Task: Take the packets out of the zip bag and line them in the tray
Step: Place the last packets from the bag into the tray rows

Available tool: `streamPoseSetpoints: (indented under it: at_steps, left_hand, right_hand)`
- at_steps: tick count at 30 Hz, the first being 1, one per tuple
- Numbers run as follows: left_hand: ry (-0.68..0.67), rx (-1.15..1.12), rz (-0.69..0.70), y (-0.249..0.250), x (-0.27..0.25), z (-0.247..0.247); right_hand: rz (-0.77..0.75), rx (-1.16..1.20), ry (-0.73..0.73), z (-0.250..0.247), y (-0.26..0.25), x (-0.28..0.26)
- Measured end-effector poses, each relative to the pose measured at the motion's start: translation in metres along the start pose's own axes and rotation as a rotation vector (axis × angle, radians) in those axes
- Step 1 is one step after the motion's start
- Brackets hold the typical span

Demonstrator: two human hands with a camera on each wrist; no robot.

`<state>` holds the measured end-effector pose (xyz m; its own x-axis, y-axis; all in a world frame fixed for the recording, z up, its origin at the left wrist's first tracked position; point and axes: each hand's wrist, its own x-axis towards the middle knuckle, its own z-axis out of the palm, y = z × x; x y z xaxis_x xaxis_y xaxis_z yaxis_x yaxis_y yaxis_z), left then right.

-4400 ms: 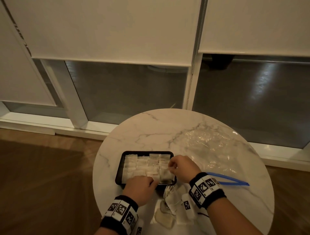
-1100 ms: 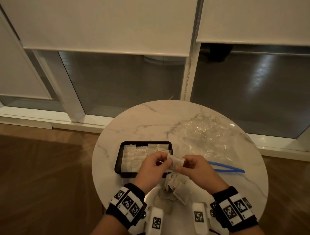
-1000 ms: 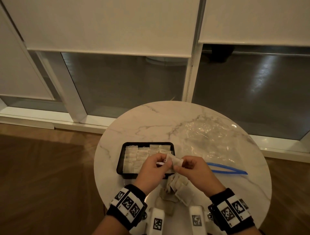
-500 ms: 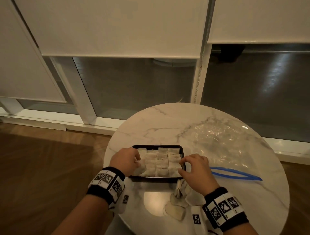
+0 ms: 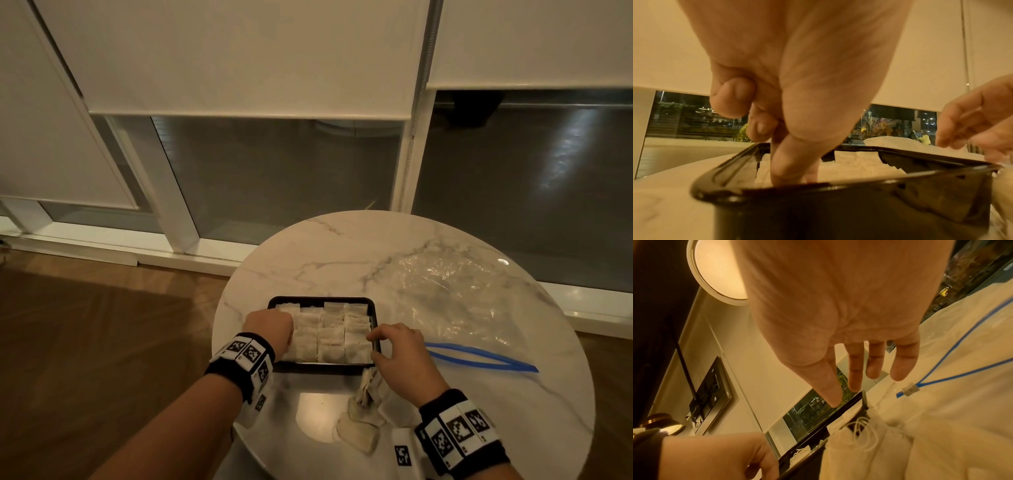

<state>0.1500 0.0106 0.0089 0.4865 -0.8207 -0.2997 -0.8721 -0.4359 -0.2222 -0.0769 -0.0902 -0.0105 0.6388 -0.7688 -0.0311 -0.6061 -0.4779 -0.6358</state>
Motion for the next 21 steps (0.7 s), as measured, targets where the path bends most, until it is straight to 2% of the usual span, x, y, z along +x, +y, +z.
streamPoseSetpoints:
  at_steps: [4, 10, 13, 18, 21]
  left_hand:
    - [0.028, 0.100, -0.007, 0.005, 0.002, 0.002]
    - [0.055, 0.163, 0.010, 0.014, 0.000, 0.002]
    - [0.081, 0.022, -0.009, 0.013, -0.001, 0.005]
    - [0.179, -0.338, 0.023, 0.018, -0.013, 0.012]
    - [0.200, -0.441, 0.058, 0.029, -0.023, 0.026]
  right_hand:
    - [-0.060, -0.019, 0.037, 0.005, -0.005, -0.001]
    - [-0.124, -0.237, 0.037, 0.013, -0.018, -0.008]
    - [-0.127, -0.308, -0.028, 0.015, -0.022, -0.008]
    - [-0.176, -0.426, -0.172, 0.015, -0.035, 0.002]
    - [-0.167, -0.485, -0.242, 0.025, -0.042, 0.009]
